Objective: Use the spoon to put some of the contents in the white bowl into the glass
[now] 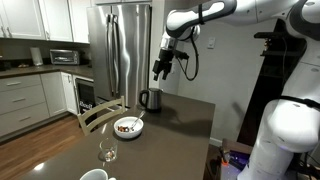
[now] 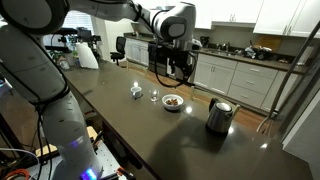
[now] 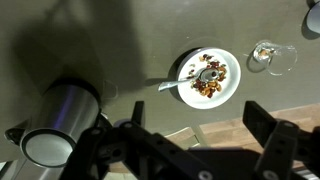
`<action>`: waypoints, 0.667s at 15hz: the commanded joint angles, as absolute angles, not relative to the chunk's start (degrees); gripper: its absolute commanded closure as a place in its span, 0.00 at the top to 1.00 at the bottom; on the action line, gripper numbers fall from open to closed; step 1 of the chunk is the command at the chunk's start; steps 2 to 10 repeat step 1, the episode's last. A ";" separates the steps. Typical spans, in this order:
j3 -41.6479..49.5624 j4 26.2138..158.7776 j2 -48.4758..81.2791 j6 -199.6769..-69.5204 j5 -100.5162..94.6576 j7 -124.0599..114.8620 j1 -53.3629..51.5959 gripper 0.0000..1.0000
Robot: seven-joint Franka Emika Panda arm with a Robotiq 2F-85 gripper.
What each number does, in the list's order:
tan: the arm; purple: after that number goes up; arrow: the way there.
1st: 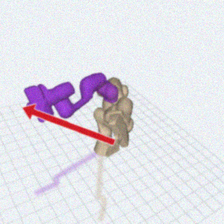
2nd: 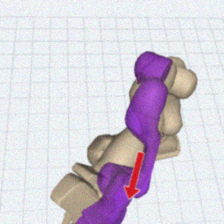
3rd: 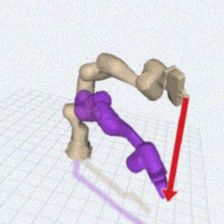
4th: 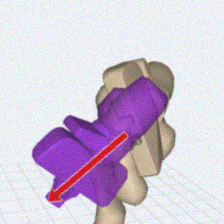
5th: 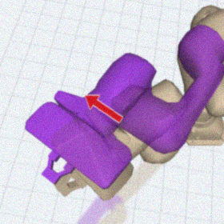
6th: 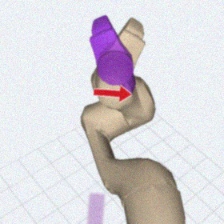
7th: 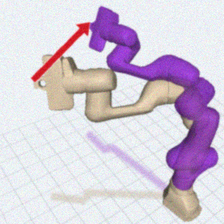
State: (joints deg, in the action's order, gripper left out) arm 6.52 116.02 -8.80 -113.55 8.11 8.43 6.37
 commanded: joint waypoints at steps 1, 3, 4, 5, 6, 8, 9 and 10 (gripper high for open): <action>6.55 120.58 -14.45 -112.57 6.36 3.28 6.74 1.00; 6.55 120.58 -14.45 -112.57 6.36 3.28 6.74 1.00; 6.55 120.58 -14.45 -112.57 6.36 3.28 6.74 1.00; 6.55 120.58 -14.45 -112.57 6.36 3.28 6.74 1.00; 6.55 120.58 -14.45 -112.57 6.36 3.28 6.74 1.00; 6.55 120.58 -14.45 -112.57 6.36 3.28 6.74 1.00; 6.55 120.58 -14.45 -112.57 6.36 3.28 6.74 1.00; 6.55 120.58 -14.45 -112.57 6.36 3.28 6.74 1.00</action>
